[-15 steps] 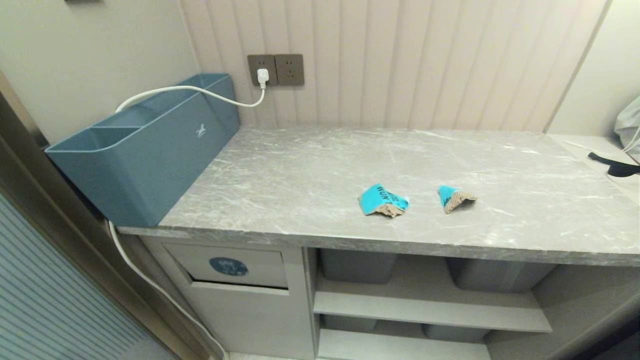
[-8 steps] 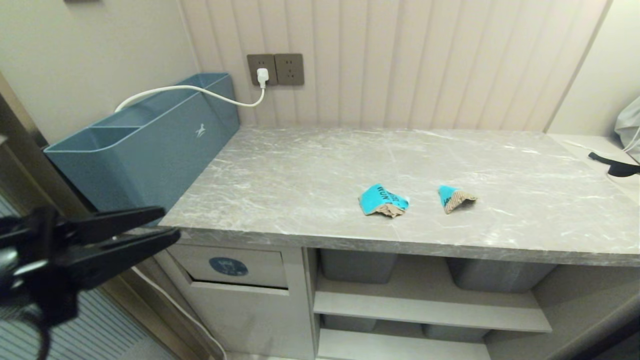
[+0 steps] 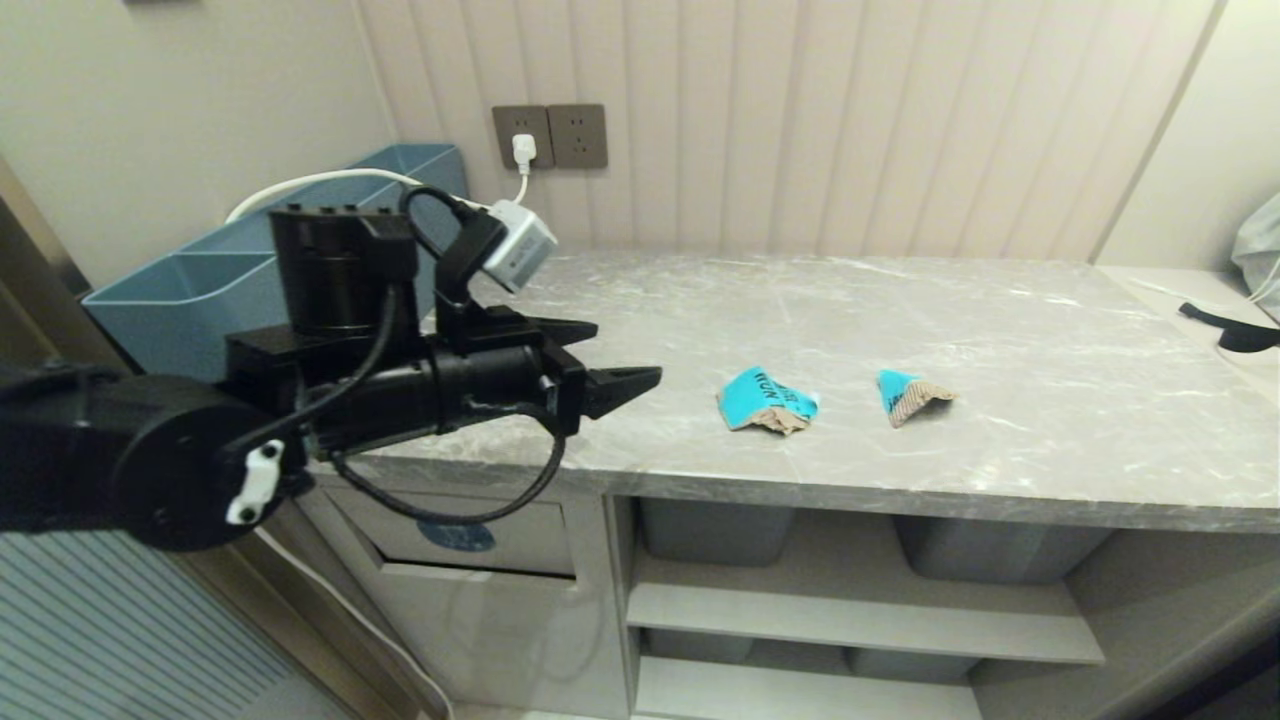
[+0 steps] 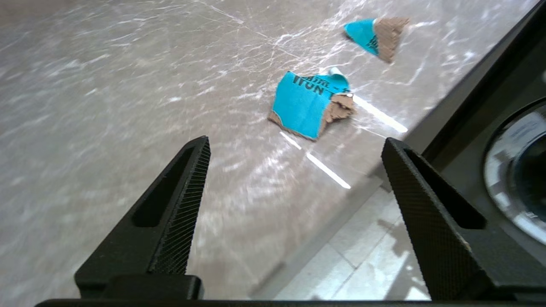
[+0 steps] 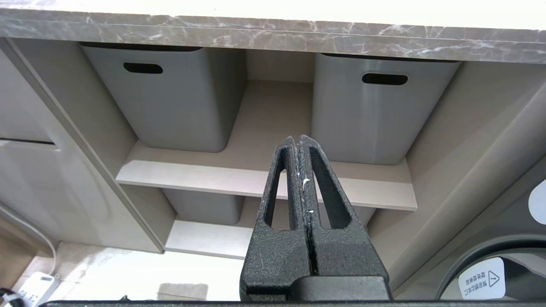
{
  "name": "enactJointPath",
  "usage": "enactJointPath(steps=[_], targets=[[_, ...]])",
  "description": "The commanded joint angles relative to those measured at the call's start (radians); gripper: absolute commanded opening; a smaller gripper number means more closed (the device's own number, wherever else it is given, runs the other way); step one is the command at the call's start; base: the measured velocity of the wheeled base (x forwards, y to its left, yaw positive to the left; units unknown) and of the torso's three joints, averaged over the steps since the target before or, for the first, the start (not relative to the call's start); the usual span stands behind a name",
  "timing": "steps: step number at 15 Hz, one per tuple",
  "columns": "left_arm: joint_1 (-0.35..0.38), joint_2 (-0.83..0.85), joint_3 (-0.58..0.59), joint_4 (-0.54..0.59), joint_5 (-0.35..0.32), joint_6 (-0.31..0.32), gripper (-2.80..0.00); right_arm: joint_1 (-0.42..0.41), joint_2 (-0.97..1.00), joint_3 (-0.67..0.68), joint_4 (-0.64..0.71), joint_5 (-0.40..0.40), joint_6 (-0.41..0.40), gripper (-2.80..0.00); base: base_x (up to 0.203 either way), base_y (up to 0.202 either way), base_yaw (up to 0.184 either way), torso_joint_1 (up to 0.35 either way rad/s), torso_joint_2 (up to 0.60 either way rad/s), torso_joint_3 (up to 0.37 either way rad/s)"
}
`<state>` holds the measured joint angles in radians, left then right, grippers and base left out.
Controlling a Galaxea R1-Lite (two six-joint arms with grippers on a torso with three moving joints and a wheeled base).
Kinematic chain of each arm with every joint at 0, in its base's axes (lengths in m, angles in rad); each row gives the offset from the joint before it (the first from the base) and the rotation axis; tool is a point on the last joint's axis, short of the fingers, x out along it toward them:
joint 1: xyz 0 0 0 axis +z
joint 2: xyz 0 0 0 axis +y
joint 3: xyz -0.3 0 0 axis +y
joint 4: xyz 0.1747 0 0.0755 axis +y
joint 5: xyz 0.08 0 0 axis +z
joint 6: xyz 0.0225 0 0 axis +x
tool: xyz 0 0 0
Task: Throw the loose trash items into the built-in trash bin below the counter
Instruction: Pick up the garbage
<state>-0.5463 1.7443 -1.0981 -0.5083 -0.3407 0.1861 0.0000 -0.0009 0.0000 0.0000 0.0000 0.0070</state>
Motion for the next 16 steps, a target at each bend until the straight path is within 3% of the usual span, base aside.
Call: enactJointPath(steps=[1,4,11,14,16], targets=[[-0.017,0.138,-0.082,-0.004,0.001,0.021,0.00,0.000,-0.001,0.000,0.000,0.000,-0.001,-2.80,0.000,0.000,0.000,0.000,0.00,0.000],[-0.043,0.272,-0.238,-0.004,0.015,0.056,0.00,0.000,-0.001,0.000,0.000,0.000,-0.001,-2.80,0.000,0.000,0.000,0.000,0.00,0.000],[-0.130,0.531,-0.584,0.008,0.063,0.073,0.00,0.000,-0.001,0.000,0.000,0.000,-0.001,-2.80,0.000,0.000,0.000,0.000,0.00,0.000],[-0.156,0.566,-0.614,0.015,0.125,0.078,0.00,0.002,-0.001,0.000,0.000,0.000,-0.001,-2.80,0.000,0.000,0.000,0.000,0.00,0.000],[-0.160,0.577,-0.618,0.031,0.129,0.078,0.00,0.000,-0.001,0.000,0.000,0.000,-0.001,-2.80,0.000,0.000,0.000,0.000,0.00,0.000]])
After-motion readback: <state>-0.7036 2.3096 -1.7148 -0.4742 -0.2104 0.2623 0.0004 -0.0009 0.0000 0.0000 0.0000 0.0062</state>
